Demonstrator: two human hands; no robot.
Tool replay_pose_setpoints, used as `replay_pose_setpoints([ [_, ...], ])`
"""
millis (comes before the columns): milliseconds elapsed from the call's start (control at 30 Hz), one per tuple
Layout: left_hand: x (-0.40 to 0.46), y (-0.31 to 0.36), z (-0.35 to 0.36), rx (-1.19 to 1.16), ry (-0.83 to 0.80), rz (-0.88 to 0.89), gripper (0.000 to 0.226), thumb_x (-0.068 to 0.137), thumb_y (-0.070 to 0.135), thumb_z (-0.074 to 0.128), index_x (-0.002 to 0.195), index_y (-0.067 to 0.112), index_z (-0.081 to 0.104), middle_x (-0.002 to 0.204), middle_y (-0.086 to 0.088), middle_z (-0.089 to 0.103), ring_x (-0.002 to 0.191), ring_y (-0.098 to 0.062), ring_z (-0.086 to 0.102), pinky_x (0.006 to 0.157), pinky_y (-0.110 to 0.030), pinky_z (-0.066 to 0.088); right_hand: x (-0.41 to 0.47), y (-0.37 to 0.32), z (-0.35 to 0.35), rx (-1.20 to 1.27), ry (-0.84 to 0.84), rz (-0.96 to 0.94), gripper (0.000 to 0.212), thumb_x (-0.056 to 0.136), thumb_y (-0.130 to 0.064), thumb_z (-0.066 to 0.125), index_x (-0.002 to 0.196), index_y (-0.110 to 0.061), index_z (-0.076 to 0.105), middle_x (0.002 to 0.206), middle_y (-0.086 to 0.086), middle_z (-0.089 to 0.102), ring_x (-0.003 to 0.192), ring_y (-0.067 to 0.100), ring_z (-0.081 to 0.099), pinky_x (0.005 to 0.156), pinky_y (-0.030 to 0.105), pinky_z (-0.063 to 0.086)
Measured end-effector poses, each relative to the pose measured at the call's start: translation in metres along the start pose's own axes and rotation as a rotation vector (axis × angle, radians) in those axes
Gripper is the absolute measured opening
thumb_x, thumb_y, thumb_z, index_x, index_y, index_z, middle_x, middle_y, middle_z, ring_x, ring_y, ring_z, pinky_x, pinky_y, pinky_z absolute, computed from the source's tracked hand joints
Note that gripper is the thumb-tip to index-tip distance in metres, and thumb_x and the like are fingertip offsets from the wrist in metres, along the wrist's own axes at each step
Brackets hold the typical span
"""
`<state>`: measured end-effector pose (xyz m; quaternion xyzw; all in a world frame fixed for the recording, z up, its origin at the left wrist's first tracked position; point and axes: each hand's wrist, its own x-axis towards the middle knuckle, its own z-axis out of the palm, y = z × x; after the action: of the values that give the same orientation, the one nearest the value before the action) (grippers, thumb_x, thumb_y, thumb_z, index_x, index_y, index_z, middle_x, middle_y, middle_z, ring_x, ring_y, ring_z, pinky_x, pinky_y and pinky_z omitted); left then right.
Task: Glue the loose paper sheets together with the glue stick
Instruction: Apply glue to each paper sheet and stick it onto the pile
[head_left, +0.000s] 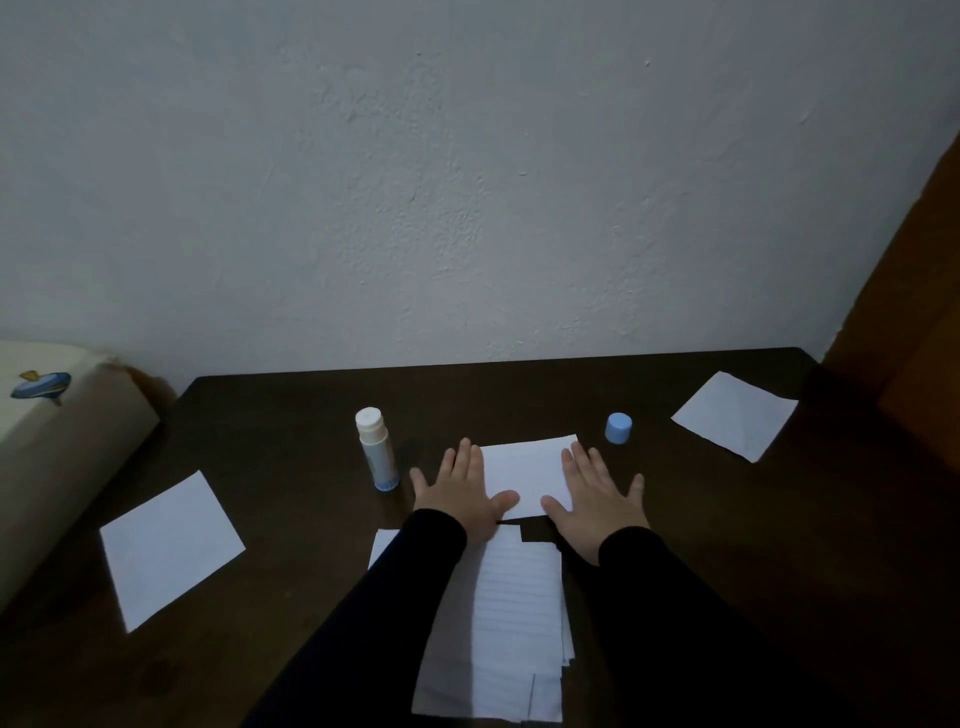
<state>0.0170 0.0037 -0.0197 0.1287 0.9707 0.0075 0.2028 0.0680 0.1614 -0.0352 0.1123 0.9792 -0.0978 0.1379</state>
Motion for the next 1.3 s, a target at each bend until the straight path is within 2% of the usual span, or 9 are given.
replay_pose_setpoints([
  [267, -0.012, -0.011, -0.002, -0.090, -0.006, 0.061, 0.081, 0.097, 0.057, 0.036, 0.155, 0.016, -0.003, 0.162, 0.000, -0.013, 0.148, -0.023, -0.012, 0.115, -0.060, 0.003, -0.017, 0.003, -0.002, 0.043, -0.037, 0.027, 0.080, 0.096, -0.061, 0.029, 0.153, -0.019, -0.009, 0.160, -0.002, -0.016, 0.147, 0.019, -0.015, 0.114, 0.058, -0.005],
  [367, -0.012, -0.001, -0.012, -0.058, 0.007, 0.057, 0.079, 0.096, 0.046, 0.049, 0.154, 0.012, 0.008, 0.163, -0.002, -0.002, 0.149, -0.025, -0.008, 0.114, -0.061, 0.006, -0.015, 0.001, -0.009, 0.055, 0.021, 0.037, 0.075, 0.096, -0.059, 0.032, 0.154, -0.020, 0.005, 0.162, 0.000, 0.002, 0.149, 0.021, -0.002, 0.115, 0.058, 0.002],
  [467, -0.016, 0.016, -0.013, -0.021, 0.092, 0.167, 0.074, 0.098, 0.037, 0.047, 0.154, 0.010, 0.007, 0.163, -0.002, -0.002, 0.149, -0.022, -0.003, 0.114, -0.060, 0.009, -0.010, -0.001, -0.011, 0.017, 0.166, -0.055, 0.063, 0.098, -0.051, 0.033, 0.152, -0.022, 0.016, 0.157, 0.002, 0.018, 0.146, 0.022, 0.010, 0.116, 0.057, 0.009],
  [567, -0.012, 0.023, -0.001, 0.035, 0.104, 0.270, 0.062, 0.104, 0.041, 0.025, 0.155, 0.013, 0.002, 0.163, 0.001, -0.005, 0.149, -0.017, -0.002, 0.115, -0.059, 0.011, 0.002, -0.001, -0.009, -0.037, 0.081, -0.222, 0.059, 0.101, -0.046, 0.028, 0.154, -0.026, 0.011, 0.161, -0.006, 0.002, 0.148, 0.018, -0.006, 0.116, 0.057, 0.000],
  [667, -0.005, 0.018, 0.004, 0.077, 0.050, 0.271, 0.063, 0.102, 0.052, 0.011, 0.155, 0.022, -0.004, 0.162, 0.008, -0.011, 0.149, -0.013, -0.007, 0.113, -0.063, 0.002, 0.014, 0.001, -0.007, -0.033, -0.033, -0.233, 0.058, 0.102, -0.045, 0.025, 0.154, -0.032, 0.001, 0.161, -0.009, -0.009, 0.147, 0.014, -0.012, 0.116, 0.056, -0.006],
  [867, 0.000, 0.009, 0.000, 0.070, -0.014, 0.206, 0.064, 0.102, 0.051, 0.017, 0.154, 0.025, -0.008, 0.160, 0.008, -0.018, 0.148, -0.012, -0.011, 0.113, -0.065, -0.002, 0.019, -0.004, 0.000, -0.058, 0.006, -0.141, 0.066, 0.099, -0.051, 0.028, 0.152, -0.036, -0.007, 0.160, -0.008, -0.019, 0.147, 0.016, -0.017, 0.113, 0.060, -0.007],
  [1000, -0.007, -0.004, 0.007, 0.006, 0.047, 0.032, 0.062, 0.103, 0.047, 0.016, 0.154, 0.021, -0.009, 0.160, 0.006, -0.017, 0.148, -0.014, -0.010, 0.115, -0.061, 0.001, 0.018, -0.004, 0.001, -0.020, 0.035, -0.039, 0.078, 0.096, -0.055, 0.034, 0.153, -0.025, -0.009, 0.160, -0.005, -0.018, 0.147, 0.016, -0.016, 0.113, 0.059, -0.005],
  [1167, -0.018, -0.007, 0.008, -0.011, 0.064, -0.027, 0.065, 0.102, 0.050, 0.017, 0.153, 0.020, -0.009, 0.161, 0.006, -0.015, 0.149, -0.021, -0.007, 0.116, -0.059, 0.009, 0.013, -0.007, 0.004, 0.017, 0.068, 0.048, 0.085, 0.094, -0.058, 0.035, 0.152, -0.018, -0.011, 0.160, -0.002, -0.016, 0.147, 0.017, -0.014, 0.115, 0.057, -0.004],
  [1300, -0.019, -0.005, 0.000, -0.047, 0.042, -0.035, 0.064, 0.102, 0.046, 0.027, 0.155, 0.017, 0.004, 0.163, 0.004, -0.003, 0.149, -0.024, 0.000, 0.115, -0.058, 0.013, 0.009, -0.007, 0.009, 0.030, 0.101, 0.058, 0.084, 0.094, -0.060, 0.033, 0.153, -0.018, -0.009, 0.161, -0.001, -0.014, 0.147, 0.017, -0.013, 0.115, 0.055, -0.003],
])
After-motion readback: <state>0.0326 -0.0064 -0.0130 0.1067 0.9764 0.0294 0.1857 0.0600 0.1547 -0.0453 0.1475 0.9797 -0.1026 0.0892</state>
